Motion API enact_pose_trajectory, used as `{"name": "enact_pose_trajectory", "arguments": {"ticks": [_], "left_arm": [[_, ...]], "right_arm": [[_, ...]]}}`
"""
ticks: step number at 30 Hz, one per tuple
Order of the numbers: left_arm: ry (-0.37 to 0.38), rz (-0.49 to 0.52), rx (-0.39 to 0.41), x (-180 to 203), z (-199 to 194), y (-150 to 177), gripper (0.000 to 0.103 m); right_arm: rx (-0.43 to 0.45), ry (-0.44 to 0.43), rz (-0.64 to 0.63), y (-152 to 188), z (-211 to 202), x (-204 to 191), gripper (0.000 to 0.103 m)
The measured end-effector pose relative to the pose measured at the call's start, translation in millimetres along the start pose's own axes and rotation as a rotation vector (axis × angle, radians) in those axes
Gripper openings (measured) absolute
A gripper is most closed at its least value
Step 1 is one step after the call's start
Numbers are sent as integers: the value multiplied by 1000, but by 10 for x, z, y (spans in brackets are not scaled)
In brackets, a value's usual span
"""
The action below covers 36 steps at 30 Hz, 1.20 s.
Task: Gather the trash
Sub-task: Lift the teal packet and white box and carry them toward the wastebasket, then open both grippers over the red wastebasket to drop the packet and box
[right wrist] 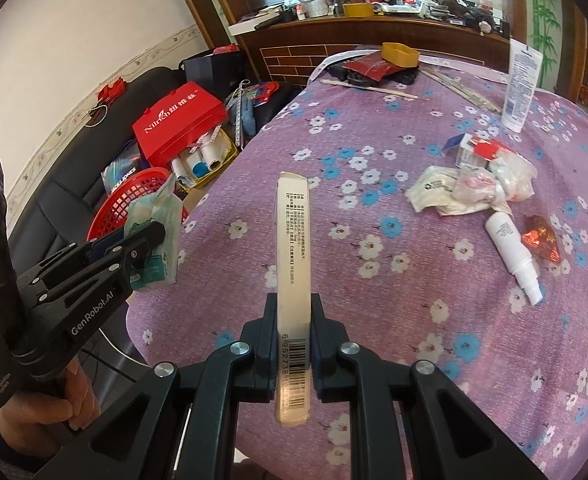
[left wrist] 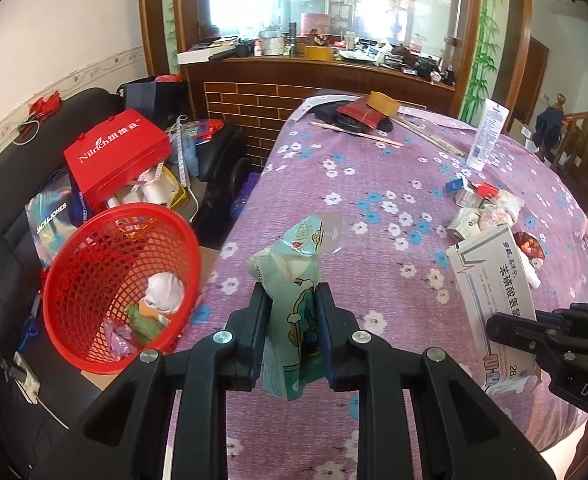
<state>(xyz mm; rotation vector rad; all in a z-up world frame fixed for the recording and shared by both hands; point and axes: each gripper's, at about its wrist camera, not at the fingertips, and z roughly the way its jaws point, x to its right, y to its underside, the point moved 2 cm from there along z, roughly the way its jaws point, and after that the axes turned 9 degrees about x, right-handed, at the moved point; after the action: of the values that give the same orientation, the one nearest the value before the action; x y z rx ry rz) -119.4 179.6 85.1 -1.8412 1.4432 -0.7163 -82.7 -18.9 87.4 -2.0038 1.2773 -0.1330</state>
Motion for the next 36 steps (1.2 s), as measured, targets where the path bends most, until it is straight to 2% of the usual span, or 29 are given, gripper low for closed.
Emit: {"name": "enact_pose_trajectory", "arguments": {"ticks": [10,16,24,28,32,34,35,36], "left_arm": [[-38,-80,23,-500,-117,-109,22],[-91,-164,33,-1042,-193,-200,23],[-143,-257,-13,-1739,-90,-156,23],[-157,-266,-26,-1935,-18,-135,24],[-157,-272,-48,-2059,99,-136,27],[-153,-282,-54,-2097,141,-142,39],[-156,-290,-60,-2134,164,-142,54],[-162,-304,-58,-2174,173,-140,58]], "right_arm": [[-13,-44,-20,-113,134,-249,14],[-29,-112,-41,-271,287,-548,14],[-49,-197,-133,-521,601,-1200,14],[-60,-247,-165,-658,821,-1577,14],[-79,-255,-162,-776,1101,-1818,15],[-89,-250,-159,-829,1259,-1899,15],[-96,-259,-155,-857,1344,-1935,23],[-95,-248,-157,-870,1400,-1948,31]]}}
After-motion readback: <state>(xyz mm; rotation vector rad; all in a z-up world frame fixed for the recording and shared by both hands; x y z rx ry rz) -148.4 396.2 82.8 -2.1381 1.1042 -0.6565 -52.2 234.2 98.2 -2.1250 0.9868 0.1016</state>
